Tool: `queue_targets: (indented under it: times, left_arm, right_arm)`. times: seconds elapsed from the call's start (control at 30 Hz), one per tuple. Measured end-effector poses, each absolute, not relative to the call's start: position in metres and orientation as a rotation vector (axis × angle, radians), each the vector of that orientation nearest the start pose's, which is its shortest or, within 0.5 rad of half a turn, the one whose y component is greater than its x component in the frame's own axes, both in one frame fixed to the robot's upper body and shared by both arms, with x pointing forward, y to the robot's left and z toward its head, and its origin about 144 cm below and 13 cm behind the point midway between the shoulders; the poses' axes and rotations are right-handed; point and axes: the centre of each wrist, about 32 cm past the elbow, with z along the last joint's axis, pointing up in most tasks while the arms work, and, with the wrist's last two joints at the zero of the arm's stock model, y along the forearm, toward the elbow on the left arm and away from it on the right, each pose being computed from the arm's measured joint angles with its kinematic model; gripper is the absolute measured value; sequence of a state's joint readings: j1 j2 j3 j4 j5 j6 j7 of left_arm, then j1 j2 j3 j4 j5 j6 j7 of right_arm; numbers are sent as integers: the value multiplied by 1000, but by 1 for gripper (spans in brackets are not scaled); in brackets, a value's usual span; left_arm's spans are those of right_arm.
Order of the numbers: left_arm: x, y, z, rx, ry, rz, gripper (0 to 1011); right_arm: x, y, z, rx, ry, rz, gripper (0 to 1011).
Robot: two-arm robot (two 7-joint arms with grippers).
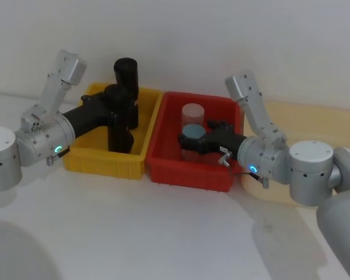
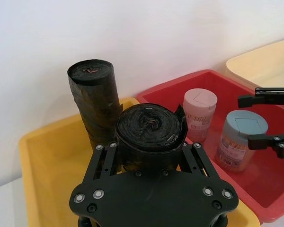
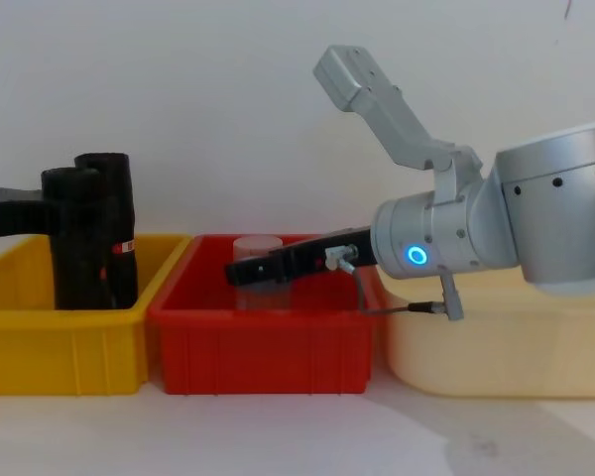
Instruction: Pick up the garbage bag with the one hand and transfer it to the other hand.
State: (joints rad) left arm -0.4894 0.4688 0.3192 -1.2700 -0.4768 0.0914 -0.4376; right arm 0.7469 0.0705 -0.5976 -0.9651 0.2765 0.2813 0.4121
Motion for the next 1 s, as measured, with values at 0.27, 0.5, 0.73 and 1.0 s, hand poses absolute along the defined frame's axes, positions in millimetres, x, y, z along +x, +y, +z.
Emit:
queue_targets:
  times: [0.27,0.5,0.73,1.0]
  left_arm:
    - [578,318,1231,77,-34,1005,503]
    - [578,318,1231,77,-34,1005,503]
    - [578,318,1231,77,-34,1005,503]
    - [578,318,1231,77,-34,1005,503]
  right_arm:
    - [625,-113,1229,-302,74,-742,987]
    - [625,-113,1229,-301,75,-742,855]
    - [625,-113,1228,-299,77,-742,660]
    - [625,-113,1228,-299,79,-741,645]
